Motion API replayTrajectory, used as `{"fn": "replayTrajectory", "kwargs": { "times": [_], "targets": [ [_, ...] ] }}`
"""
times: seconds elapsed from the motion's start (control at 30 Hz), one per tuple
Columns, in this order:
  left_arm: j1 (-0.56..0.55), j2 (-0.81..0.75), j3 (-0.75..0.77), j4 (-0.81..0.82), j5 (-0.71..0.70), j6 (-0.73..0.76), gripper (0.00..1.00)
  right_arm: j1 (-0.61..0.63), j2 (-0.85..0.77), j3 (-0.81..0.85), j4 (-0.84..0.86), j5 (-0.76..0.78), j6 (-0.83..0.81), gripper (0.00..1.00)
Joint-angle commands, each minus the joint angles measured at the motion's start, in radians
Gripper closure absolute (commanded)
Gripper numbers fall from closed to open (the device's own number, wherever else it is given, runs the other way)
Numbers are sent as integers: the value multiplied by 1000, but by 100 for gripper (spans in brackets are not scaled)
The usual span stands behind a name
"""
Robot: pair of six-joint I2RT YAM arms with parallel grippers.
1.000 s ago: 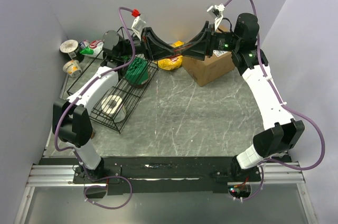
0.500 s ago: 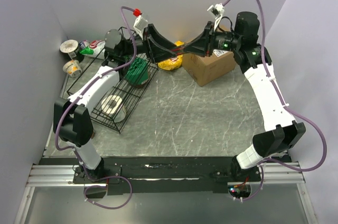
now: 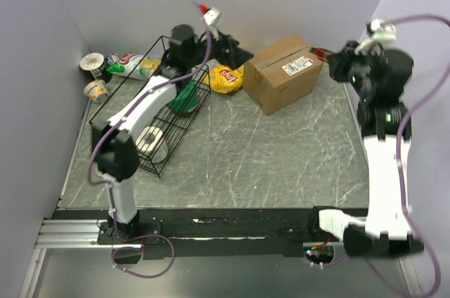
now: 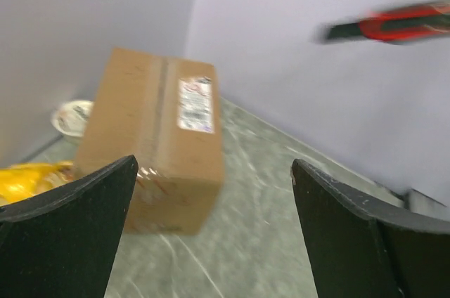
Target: Unpack the express box
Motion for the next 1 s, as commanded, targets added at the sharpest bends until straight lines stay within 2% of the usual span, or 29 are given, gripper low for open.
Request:
{"fn": "replayTrajectory", "kwargs": {
  "times": [0.0,0.07,0.13,0.27,0.33,0.5,0.6,0.73,0.83,0.97],
  "targets": [
    [-10,185,238,-168,-210,85,4,5,-108,-143,234,409,4,100],
    [-18,243,296,-142,-228,124,4,3,-82,-171,282,468,-22,100],
    [-18,279,313,-114,-249,139,4,2,-47,-223,380,457,-98,100],
    [-18,319,342,-90,-264,105,4,-15,74,-216,474,471,-149,100],
    [-19,308,304,-70,-279,95,4,-38,155,-202,507,444,-162,100],
    [-27,300,276,-126,-495,84,1,-60,351,-145,576,459,-201,100],
    [-30,284,235,-160,-527,96,4,-70,439,-151,676,470,-235,100],
    [-30,247,126,-121,-515,130,2,-86,551,-133,785,456,-292,100],
    [-27,259,88,-105,-512,136,1,-104,652,-53,805,431,-315,100],
    [-22,323,141,-130,-516,113,1,-136,783,127,773,350,-332,100]
  ]
}}
